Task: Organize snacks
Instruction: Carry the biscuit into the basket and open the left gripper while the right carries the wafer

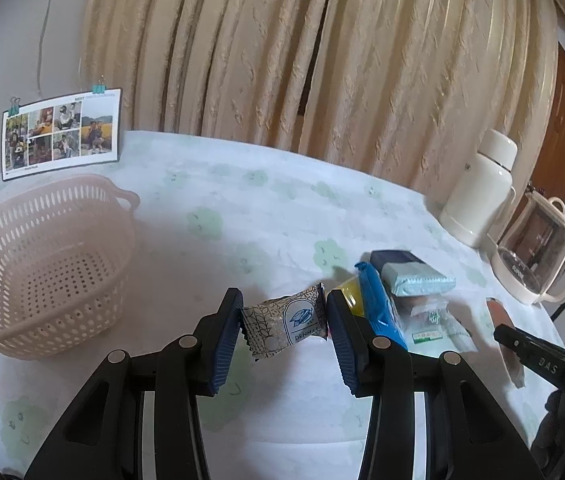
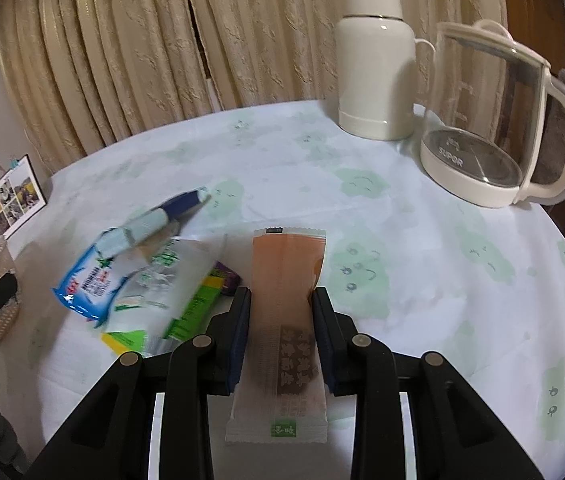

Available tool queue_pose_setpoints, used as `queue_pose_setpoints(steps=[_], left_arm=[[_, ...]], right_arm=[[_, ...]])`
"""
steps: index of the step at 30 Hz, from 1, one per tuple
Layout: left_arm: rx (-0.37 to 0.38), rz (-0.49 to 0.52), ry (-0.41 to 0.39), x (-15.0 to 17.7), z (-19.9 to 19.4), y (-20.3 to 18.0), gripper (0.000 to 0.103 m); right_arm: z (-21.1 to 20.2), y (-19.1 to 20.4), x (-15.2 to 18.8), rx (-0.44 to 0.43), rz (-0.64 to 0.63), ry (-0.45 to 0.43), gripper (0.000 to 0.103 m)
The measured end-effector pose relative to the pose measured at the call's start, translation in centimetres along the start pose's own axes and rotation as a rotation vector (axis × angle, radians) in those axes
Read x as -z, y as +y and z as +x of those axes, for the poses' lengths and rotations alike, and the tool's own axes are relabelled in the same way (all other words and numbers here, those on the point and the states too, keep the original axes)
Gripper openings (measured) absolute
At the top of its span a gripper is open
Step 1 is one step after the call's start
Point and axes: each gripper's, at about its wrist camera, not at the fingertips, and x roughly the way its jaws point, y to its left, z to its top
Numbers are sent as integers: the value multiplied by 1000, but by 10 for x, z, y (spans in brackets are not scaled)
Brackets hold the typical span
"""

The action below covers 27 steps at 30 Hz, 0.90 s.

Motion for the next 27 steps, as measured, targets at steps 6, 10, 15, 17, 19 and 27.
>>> queue_pose_setpoints(steps=[6, 10, 15, 17, 19, 27], left_arm=[[-25, -4, -55, -8, -11, 7, 45], [-72, 6, -125, -16, -26, 16, 45], [-150, -16, -185, -30, -39, 41, 45], [-193, -30, -206, -35, -43, 56, 45], [-231, -58, -212, -40, -45, 75, 45], [-339, -138, -207, -42, -47, 136, 48]], right_arm=[[-9, 12, -4, -35, -3, -19, 28], [-13, 21, -7, -62, -6, -28, 28], [-17, 38, -9, -92, -17, -34, 28], [-17, 45, -10, -106, -22, -35, 28], [-17, 54, -11, -119, -29, -36, 28], [-19, 91, -16, -166, -62, -41, 28]])
